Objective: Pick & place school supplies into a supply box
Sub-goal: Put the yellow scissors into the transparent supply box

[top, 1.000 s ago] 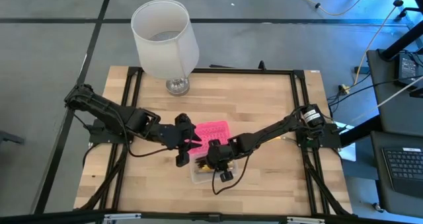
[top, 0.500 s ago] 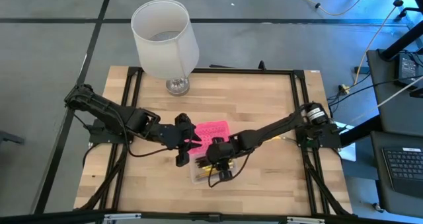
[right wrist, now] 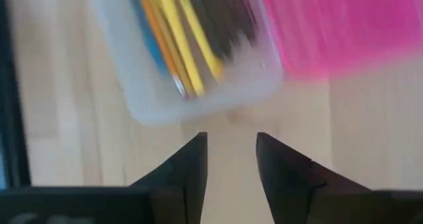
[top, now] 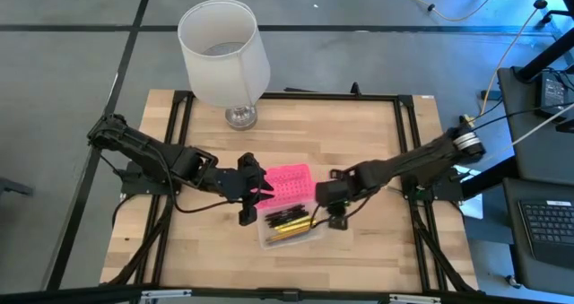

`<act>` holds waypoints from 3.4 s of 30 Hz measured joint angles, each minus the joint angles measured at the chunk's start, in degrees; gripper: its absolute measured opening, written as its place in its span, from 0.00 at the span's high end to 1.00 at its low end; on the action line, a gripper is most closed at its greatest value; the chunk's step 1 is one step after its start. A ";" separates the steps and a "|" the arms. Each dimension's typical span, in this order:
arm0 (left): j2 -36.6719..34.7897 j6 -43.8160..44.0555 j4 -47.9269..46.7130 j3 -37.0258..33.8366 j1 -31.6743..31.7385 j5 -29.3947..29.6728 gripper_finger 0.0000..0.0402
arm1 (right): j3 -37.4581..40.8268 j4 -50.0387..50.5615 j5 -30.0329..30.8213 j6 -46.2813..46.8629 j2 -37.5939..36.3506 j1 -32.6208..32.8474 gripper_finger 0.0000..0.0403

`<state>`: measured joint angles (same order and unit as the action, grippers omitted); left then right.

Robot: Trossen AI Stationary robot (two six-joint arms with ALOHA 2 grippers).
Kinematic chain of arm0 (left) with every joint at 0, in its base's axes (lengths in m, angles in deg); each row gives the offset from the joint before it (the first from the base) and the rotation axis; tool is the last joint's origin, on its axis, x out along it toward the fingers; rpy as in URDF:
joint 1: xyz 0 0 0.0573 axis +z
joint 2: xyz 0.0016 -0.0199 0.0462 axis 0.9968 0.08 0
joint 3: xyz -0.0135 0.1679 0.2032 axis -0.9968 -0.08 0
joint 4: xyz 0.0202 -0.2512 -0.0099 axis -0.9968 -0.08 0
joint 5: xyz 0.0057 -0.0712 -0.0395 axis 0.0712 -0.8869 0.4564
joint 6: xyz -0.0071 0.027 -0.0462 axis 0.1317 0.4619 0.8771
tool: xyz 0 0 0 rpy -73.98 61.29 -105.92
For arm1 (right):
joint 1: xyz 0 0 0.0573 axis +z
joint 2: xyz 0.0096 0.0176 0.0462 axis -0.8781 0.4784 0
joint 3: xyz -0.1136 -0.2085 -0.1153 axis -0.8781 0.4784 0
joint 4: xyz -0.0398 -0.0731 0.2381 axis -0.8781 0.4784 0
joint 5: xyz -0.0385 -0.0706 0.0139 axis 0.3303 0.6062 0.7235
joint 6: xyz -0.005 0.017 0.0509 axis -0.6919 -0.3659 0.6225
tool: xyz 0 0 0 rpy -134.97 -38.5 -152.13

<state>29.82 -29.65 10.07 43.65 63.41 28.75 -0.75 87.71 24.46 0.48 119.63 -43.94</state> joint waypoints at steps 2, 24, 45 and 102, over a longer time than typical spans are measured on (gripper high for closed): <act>0.00 0.00 0.07 0.00 0.00 0.44 0.81 | 4.30 0.76 -0.01 4.07 -2.79 0.00 0.67; -0.01 0.74 0.96 -0.12 -0.02 5.51 0.81 | 29.44 4.11 4.77 7.17 -20.56 -6.99 0.33; -30.48 -9.42 60.29 -46.67 0.66 -3.27 0.81 | 29.58 4.09 7.42 -9.69 -20.21 -11.74 0.40; -35.67 -7.24 66.58 -58.16 0.68 2.80 0.79 | 27.76 -2.44 1.83 -16.37 -5.68 -17.46 0.80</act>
<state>-5.85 -36.88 76.65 -14.51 64.09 31.55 27.01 85.26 26.30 -15.89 113.95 -61.41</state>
